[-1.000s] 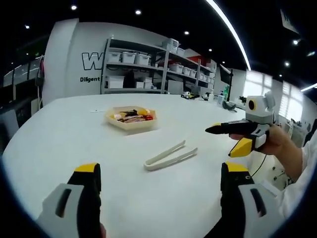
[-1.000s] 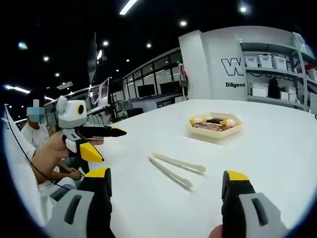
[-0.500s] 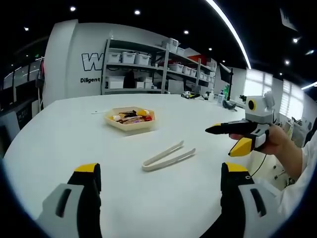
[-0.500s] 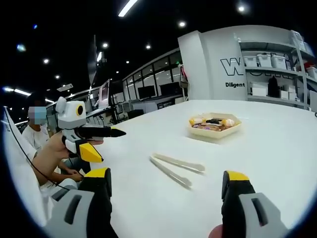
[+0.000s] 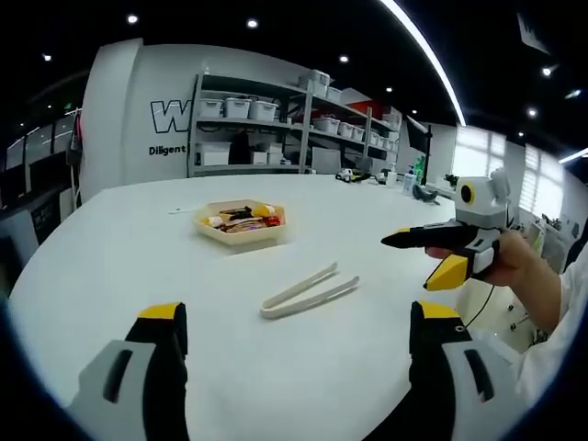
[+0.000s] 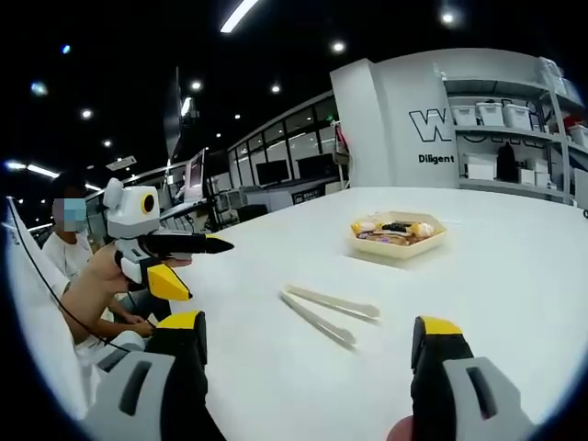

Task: Place the target food into the container with the food tongs after gripping and lifting it, then release it inside without dropping or visibly crushing the food.

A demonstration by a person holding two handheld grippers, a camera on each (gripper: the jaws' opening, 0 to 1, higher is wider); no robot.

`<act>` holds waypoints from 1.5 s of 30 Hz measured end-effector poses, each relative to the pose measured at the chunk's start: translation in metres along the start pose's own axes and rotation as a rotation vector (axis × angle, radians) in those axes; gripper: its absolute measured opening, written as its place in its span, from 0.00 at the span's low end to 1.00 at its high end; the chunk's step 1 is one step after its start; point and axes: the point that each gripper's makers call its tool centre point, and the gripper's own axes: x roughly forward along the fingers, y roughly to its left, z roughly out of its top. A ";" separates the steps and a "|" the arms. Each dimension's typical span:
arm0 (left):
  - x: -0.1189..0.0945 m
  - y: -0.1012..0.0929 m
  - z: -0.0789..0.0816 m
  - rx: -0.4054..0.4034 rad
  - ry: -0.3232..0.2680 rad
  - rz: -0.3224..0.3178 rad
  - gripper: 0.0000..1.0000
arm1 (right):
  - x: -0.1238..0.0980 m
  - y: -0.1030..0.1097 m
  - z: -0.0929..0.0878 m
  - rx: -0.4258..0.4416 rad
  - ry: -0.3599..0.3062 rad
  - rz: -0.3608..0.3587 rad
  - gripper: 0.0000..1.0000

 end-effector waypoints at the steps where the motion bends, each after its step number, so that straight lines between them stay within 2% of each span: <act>1: 0.000 0.000 0.000 -0.001 -0.001 -0.001 0.99 | 0.000 0.000 0.000 0.000 0.001 0.000 0.93; 45: -0.004 -0.004 0.004 0.000 -0.010 0.002 0.99 | -0.007 0.003 0.002 -0.007 0.003 -0.002 0.92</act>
